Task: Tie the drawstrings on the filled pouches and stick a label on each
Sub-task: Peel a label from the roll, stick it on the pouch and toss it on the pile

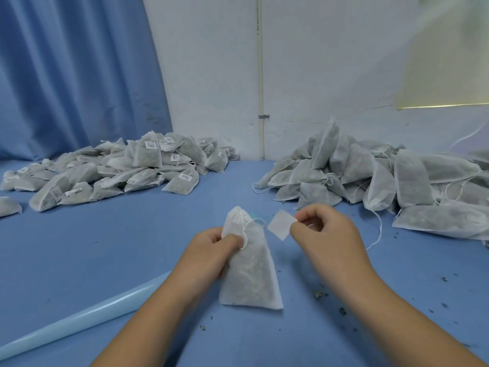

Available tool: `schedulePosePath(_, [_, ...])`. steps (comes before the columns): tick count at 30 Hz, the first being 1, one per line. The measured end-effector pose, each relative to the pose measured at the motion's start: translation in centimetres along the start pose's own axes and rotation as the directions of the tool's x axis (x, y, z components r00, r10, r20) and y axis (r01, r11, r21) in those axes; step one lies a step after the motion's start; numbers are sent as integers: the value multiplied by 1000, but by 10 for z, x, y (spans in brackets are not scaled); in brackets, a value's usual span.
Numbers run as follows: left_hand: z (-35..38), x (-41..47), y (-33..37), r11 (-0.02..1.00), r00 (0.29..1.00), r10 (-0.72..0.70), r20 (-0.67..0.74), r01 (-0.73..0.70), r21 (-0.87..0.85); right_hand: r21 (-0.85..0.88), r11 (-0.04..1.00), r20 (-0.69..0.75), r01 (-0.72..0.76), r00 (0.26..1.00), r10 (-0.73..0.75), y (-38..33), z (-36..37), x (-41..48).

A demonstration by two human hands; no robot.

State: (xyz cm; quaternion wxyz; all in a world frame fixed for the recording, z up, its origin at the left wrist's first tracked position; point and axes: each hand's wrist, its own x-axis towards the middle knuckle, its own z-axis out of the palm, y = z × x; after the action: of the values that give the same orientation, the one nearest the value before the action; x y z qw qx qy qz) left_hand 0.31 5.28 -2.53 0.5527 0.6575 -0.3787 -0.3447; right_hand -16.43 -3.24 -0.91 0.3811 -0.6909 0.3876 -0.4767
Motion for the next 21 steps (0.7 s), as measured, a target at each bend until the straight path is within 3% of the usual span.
schedulePosePath(2, [13,-4,2,1000,999,7,38,-8,20,-13,994,-73,108,991,-108,-5,-8,-13])
schedulePosePath(4, [24,-7,3,1000,999,-1,43,0,9,-130,953,-129,273,949,-289,-8,-9,-26])
schedulePosePath(9, [43,-17,11,999,998,-34,48,36,-41,-466,739,-112,487,796,-595,-10,-5,-38])
schedulePosePath(14, [50,-21,12,999,1000,-28,-10,28,-26,-560,654,-78,509,753,-653,-9,-2,-39])
schedulePosePath(21, [56,-26,14,999,1000,19,4,-19,-34,-551,658,16,514,794,-607,-10,5,-43])
